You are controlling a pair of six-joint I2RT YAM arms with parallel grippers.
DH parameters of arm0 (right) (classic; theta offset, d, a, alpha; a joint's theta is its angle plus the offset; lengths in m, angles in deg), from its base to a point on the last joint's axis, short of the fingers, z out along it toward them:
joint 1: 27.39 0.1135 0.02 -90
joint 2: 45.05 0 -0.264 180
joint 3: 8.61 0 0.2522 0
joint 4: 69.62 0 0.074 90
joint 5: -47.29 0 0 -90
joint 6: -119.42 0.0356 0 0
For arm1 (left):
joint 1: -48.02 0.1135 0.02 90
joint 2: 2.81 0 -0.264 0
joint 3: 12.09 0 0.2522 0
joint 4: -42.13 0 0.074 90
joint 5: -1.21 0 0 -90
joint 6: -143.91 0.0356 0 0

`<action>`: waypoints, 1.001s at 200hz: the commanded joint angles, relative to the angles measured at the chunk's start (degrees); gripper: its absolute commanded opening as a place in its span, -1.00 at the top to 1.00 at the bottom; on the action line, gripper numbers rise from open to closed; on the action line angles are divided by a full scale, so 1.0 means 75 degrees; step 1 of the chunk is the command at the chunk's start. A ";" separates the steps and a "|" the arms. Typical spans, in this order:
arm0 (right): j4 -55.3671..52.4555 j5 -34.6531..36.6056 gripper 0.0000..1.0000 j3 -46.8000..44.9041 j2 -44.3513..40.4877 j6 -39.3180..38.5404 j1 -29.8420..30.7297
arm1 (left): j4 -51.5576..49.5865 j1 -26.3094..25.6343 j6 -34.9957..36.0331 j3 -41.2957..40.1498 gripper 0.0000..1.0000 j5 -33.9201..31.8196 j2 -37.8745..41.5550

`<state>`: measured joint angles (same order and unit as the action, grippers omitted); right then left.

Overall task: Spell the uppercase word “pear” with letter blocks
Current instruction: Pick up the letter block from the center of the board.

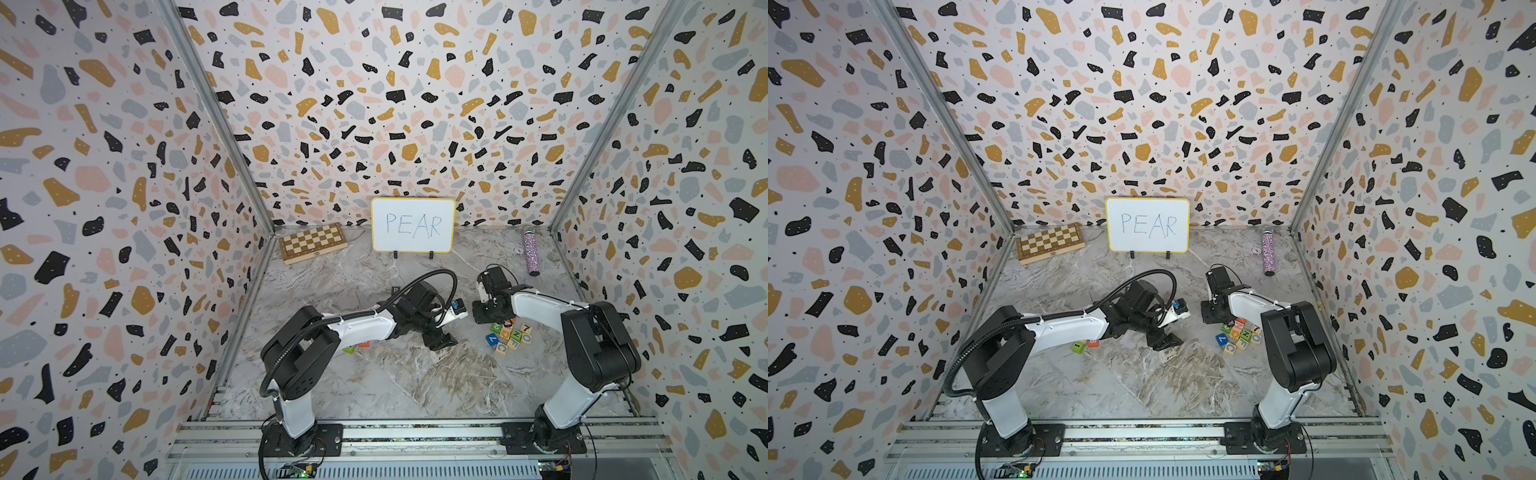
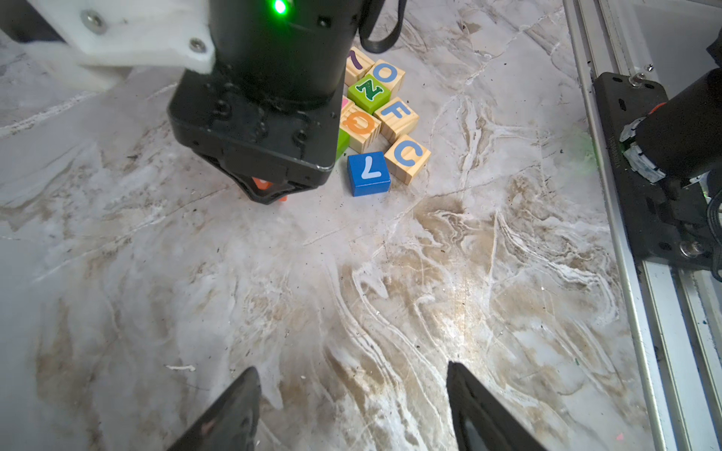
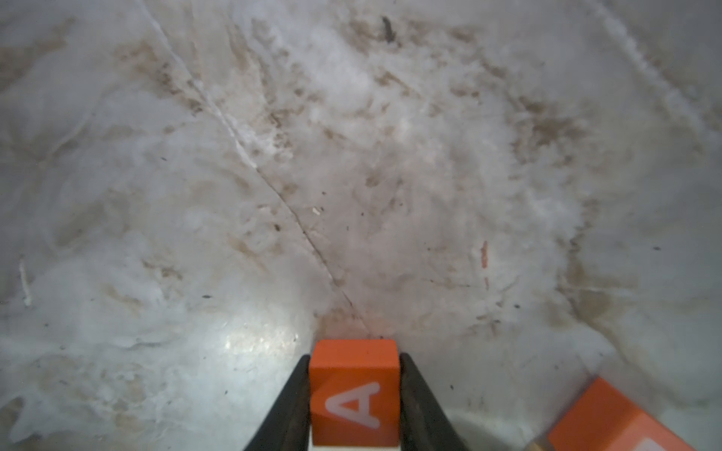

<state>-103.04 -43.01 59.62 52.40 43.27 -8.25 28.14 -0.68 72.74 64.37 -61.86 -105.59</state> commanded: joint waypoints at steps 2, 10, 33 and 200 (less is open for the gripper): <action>-0.0320 -0.0031 0.29 0.0216 -0.0094 -0.0006 0.0091 | 0.0242 -0.0045 0.0130 -0.0039 -0.48 0.0012 0.0181; -0.0314 -0.0043 0.29 0.0215 -0.0114 -0.0011 0.0114 | 0.0265 -0.0044 0.0139 -0.0051 -0.48 0.0007 0.0181; -0.0298 -0.0145 0.29 0.0201 -0.0092 -0.0019 0.0227 | 0.0322 -0.0045 0.0139 -0.0120 -0.48 -0.0061 0.0226; -0.0191 -0.0458 0.30 0.0457 0.0364 0.0007 0.1106 | 0.0763 -0.0045 0.0242 -0.0564 -0.48 -0.0392 0.0368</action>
<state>-103.12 -45.08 61.55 54.03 43.24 -1.11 31.46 -0.68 73.87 61.24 -64.37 -104.72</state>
